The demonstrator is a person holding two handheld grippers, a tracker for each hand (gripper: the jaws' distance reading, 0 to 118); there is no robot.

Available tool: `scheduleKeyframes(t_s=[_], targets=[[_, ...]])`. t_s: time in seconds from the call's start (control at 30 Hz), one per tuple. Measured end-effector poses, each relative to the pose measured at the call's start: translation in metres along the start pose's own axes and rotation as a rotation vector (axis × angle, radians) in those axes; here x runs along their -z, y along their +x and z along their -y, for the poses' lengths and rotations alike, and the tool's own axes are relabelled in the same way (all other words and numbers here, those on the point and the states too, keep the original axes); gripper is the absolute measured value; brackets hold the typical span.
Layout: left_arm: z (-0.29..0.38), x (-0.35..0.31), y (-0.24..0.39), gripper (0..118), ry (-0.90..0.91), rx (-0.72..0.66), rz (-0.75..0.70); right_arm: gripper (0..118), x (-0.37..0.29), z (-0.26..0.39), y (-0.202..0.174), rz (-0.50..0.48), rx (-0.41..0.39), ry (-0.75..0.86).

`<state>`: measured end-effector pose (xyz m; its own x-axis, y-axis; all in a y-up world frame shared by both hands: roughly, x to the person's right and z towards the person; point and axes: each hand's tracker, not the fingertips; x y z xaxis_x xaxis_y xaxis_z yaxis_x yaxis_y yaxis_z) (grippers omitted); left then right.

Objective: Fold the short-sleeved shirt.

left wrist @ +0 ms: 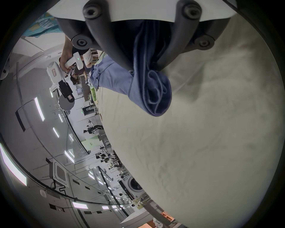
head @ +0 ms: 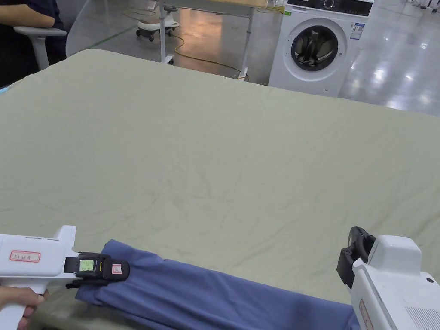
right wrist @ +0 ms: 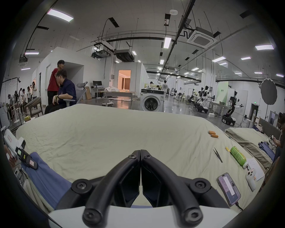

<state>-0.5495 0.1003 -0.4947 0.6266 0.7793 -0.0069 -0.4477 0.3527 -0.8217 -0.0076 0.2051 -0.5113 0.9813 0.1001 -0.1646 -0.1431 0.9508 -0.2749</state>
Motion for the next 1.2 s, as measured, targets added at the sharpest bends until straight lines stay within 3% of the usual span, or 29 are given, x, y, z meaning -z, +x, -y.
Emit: scheduleKeyframes(t_s=[0.47,0.63,0.8,1.03,1.2], targets=[[-0.047,-0.083,0.070,4,0.031,0.158,-0.410,0,0.000,-0.003,0.005,-0.011,0.013,0.013],[-0.027,-0.067,0.114,4,0.004,0.204,-0.362,0,0.001,-0.001,0.003,-0.022,0.020,0.014],[-0.017,-0.038,0.149,4,-0.021,0.213,-0.186,0,-0.002,0.000,0.005,-0.022,0.023,0.015],[0.014,0.058,0.184,4,-0.127,0.213,-0.156,0,-0.007,0.005,0.015,0.000,0.037,0.004],[0.038,0.129,0.191,4,-0.201,0.190,-0.221,0,-0.012,0.009,0.023,0.021,0.041,-0.004]])
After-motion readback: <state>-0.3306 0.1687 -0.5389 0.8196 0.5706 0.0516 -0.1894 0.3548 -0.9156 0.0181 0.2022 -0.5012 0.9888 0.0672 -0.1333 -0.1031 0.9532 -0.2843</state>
